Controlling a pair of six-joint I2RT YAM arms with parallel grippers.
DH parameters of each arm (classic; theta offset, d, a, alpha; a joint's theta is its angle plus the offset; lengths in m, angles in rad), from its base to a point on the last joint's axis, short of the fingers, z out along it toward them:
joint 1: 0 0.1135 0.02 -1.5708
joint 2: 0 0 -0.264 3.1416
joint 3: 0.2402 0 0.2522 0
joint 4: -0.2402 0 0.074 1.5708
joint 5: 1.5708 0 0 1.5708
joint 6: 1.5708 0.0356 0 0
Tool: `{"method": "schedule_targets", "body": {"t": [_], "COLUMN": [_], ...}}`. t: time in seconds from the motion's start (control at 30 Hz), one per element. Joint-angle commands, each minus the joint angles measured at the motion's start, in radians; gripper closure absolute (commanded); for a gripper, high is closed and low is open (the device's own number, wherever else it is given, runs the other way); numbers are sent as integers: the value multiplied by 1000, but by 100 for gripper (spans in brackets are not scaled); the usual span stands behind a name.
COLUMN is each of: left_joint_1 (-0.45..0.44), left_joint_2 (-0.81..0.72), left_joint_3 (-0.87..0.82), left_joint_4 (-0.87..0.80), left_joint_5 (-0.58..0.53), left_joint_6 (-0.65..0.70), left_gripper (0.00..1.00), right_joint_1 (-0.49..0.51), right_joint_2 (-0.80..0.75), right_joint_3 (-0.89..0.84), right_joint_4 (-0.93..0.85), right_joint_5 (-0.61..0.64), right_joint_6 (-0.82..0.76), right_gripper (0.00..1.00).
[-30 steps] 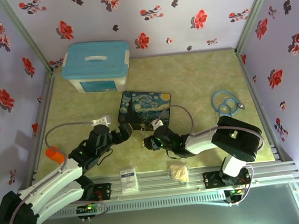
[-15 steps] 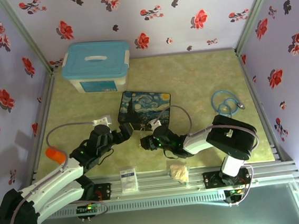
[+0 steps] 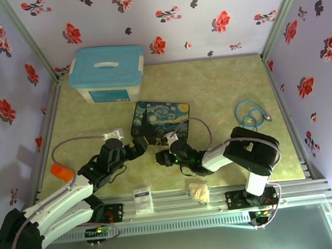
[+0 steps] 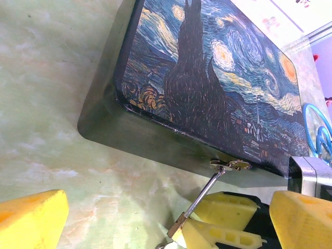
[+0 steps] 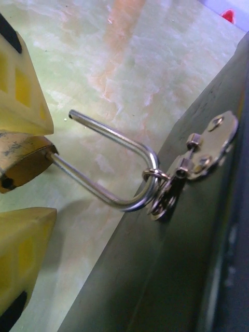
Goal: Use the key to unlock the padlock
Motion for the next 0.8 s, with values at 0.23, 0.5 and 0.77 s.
{"method": "schedule_targets", "body": {"t": [0.23, 0.5, 0.77], "left_joint_1": [8, 20, 76], "left_joint_2": [48, 66, 189], "left_joint_3": [52, 90, 202], "left_joint_4": [9, -6, 17], "left_joint_5": [0, -76, -96], "left_joint_6": [44, 97, 227], "left_gripper": [0, 0, 0], "right_joint_1": [6, -34, -72], "right_joint_2": [-5, -35, -59], "right_joint_3": [-41, -95, -154], "right_joint_4": [-43, 39, 113], "right_joint_5": [-20, -74, -67], "right_joint_6": [4, 64, 209], "right_gripper": [81, 91, 96]}}
